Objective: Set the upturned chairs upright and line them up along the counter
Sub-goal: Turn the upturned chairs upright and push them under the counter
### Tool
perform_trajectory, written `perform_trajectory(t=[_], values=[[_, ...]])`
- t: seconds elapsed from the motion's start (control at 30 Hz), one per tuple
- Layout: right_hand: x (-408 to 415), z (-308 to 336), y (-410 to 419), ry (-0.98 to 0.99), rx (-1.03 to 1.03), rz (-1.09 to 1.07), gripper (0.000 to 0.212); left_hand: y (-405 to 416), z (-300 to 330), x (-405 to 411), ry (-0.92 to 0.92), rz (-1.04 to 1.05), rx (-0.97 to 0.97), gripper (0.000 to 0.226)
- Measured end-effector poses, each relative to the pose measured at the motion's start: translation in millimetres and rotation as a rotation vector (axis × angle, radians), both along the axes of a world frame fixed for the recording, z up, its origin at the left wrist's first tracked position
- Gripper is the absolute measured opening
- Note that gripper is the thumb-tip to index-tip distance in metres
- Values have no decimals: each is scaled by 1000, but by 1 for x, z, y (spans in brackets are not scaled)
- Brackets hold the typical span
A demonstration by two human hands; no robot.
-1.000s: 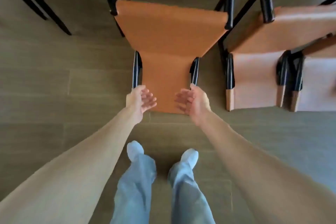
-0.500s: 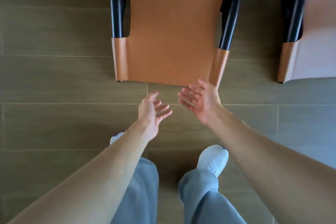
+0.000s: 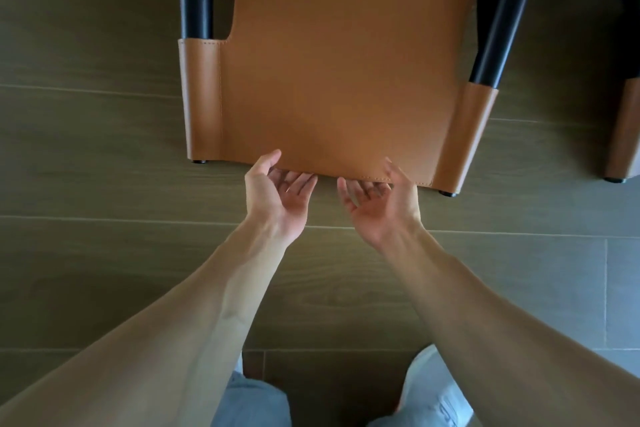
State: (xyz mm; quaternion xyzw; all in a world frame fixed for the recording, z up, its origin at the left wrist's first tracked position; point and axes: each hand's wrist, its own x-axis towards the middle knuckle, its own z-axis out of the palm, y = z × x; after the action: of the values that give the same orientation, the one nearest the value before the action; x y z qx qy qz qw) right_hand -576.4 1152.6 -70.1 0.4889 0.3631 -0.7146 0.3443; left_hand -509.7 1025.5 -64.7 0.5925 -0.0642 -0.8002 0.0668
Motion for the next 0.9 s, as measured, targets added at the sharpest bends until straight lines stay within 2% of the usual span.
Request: perform_trajectory(t=[0.07, 0.17, 0.3, 0.43, 0.67, 0.9], values=[[0, 18, -2, -26, 19, 9, 42, -1, 16, 0, 21, 14, 30, 42], [-3, 59, -1, -92, 102, 47, 46, 1, 50, 4, -11, 14, 35, 32], [1, 131, 6, -138, 187, 134, 40, 6, 117, 9, -114, -90, -6, 45], [3, 220, 10, -117, 303, 192, 19, 14, 212, 8, -182, -134, -20, 36], [-18, 411, 5, -9, 341, 127, 20, 6, 416, -16, -128, -113, -2, 36], [-94, 591, -40, 115, 380, 163, 5, -45, 596, -92, -66, -143, -49, 26]])
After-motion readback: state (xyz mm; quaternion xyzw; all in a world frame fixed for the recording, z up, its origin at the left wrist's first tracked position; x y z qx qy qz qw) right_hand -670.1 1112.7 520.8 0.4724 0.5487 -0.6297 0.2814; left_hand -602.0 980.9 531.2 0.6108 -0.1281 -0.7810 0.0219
